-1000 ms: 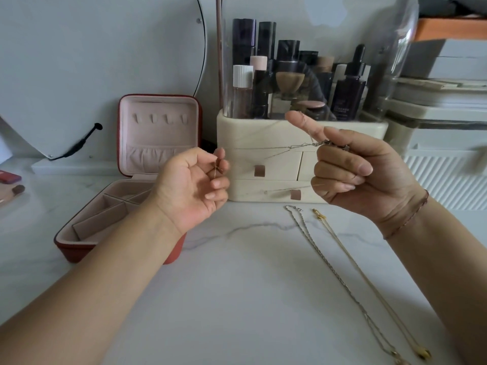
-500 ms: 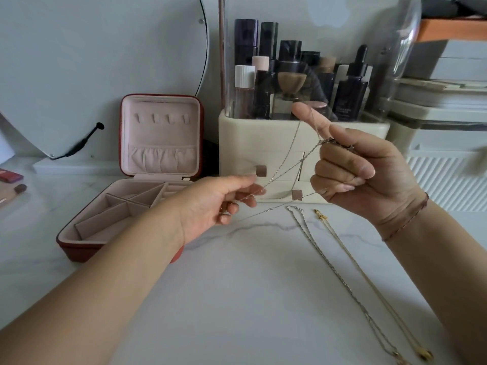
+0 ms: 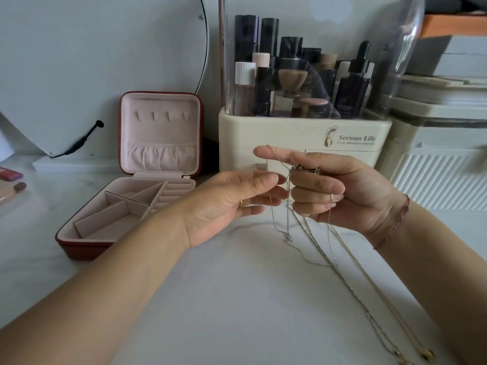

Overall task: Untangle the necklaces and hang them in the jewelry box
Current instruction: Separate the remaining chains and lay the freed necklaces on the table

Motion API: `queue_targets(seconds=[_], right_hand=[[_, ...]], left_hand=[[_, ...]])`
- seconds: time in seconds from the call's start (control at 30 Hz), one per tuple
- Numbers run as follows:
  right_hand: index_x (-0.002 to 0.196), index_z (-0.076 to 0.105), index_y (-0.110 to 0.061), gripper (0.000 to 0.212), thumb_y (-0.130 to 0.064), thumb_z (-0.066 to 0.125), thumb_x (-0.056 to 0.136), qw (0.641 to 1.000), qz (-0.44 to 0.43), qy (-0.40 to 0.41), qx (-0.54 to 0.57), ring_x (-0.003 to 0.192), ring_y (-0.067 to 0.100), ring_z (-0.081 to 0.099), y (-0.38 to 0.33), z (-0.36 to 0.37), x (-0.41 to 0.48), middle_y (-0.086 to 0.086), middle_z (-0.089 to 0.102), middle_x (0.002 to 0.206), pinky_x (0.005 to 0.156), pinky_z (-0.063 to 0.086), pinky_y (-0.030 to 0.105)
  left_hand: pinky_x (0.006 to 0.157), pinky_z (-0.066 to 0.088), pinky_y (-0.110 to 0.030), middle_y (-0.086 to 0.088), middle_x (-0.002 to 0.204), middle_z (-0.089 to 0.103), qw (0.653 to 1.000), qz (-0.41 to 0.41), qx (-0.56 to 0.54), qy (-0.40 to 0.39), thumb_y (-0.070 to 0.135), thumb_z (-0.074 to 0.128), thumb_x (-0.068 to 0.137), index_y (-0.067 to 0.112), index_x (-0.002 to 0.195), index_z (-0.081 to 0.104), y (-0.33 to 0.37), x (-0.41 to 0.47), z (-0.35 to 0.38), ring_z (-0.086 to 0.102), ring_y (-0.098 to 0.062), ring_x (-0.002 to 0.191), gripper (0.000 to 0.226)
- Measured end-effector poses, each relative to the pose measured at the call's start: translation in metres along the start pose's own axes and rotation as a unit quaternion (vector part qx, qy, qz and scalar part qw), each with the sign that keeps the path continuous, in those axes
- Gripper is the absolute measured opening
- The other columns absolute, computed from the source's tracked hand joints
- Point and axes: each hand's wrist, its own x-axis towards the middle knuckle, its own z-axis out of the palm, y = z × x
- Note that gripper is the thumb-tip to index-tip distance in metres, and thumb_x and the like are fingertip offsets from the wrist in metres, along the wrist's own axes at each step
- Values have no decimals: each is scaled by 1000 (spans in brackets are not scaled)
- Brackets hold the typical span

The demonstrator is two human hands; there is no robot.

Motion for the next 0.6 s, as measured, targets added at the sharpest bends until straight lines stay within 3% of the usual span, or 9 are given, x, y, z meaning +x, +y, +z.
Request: queue_targets(seconds=[0.13,0.2,0.37,0.5,0.6], right_hand=[[135,45,-2,46,-17,38,93,1000,9,5,4,34,3,24,2,1,2,-10,39,36,40,20,16],[135,45,-1,46,-17,38,93,1000,13,9,4,33,2,31,3,1,3,-10,39,36,40,20,16],[131,50,-1,44,-17,42,91,999,18,33,-17,37,5,19,2,4,2,-10,37,37,41,21,16],[109,66,-8,31,-18,54,82,982,7,117,-150,38,6,23,-3,5,-2,-6,34,39,44,18,20],[103,64,-6,31,-18,62,75,945,-2,183,-270,42,8,30,-6,5,-4,-2,39,44,50,22,23]], left_hand=[[93,47,-33,1,85,70,999,16,-29,-5,19,75,73,19,86,77,-1,1,8,65,-14,81,14],[93,47,-33,3,80,69,999,26,-22,14,20,72,64,21,76,77,-1,1,10,64,-13,76,14],[87,48,-32,0,76,68,998,52,-13,32,25,70,66,17,77,76,-1,2,9,63,-12,75,15],[84,48,-31,-2,75,69,995,66,-12,75,27,70,66,15,80,75,0,3,3,64,-12,75,19],[75,51,-26,-2,74,67,992,71,-39,97,28,67,66,15,72,73,1,4,0,63,-12,72,15]])
